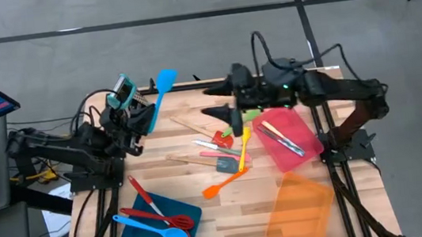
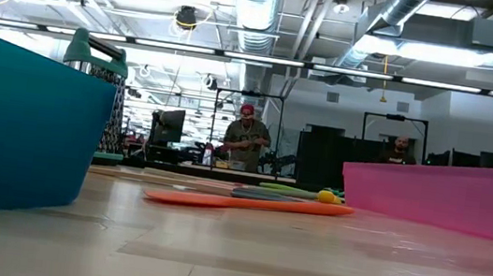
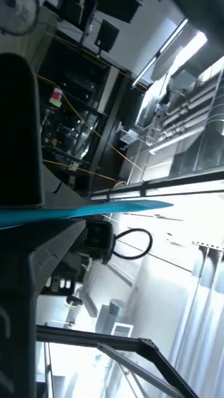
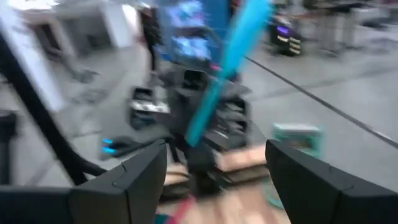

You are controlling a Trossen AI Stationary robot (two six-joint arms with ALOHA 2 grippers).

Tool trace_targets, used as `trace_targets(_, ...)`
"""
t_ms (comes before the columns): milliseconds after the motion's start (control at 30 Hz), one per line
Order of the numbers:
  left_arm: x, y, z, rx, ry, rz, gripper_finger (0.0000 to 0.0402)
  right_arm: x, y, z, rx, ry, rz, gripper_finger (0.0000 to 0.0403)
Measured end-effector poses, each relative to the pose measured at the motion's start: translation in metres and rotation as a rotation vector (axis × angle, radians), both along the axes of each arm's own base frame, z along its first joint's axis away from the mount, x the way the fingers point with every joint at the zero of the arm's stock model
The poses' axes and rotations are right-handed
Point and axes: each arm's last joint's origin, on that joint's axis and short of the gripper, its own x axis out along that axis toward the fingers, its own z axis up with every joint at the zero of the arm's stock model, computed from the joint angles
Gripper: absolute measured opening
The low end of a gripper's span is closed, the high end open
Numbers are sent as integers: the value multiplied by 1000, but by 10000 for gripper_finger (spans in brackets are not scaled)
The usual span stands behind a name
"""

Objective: Pick & Place Kitchen Items
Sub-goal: Put the blue spatula into the orange bin

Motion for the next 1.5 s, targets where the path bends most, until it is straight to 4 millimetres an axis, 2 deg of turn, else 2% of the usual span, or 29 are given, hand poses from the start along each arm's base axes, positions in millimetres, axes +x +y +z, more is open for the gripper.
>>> trace_targets(133, 3, 0, -1, 0, -12, 1, 1, 26, -5, -10, 12, -48, 95, 265)
trace_targets(267, 6, -1, -3, 2, -8, -1, 1, 49, -11, -23, 13, -73, 110, 265)
trace_targets(700, 7, -1, -3, 3, -9, -2, 2, 72, -49, -32, 66, -178, 180, 265)
trace_targets(1067, 25, -4, -16, 9, 52, -1, 2, 81, -66, -37, 109, -224, 251, 261)
trace_targets(1133, 25, -4, -16, 5, 43, 2, 2, 80, -66, -37, 115, -221, 251, 245)
trace_targets(1200, 26, -3, -16, 4, 42, 8, 2, 80, -66, -37, 128, -216, 249, 210)
trace_targets(1267, 26, -2, -16, 3, 40, 11, 2, 81, -66, -38, 130, -215, 250, 153)
trace_targets(1367, 26, -2, -16, 7, 40, 10, 2, 79, -68, -36, 122, -222, 308, 40)
trace_targets(1400, 26, -1, -16, 8, 39, 10, 2, 79, -69, -36, 122, -220, 325, 23)
trace_targets(1500, 26, 0, -16, 0, 40, 22, 2, 79, -69, -36, 159, -219, 333, 18)
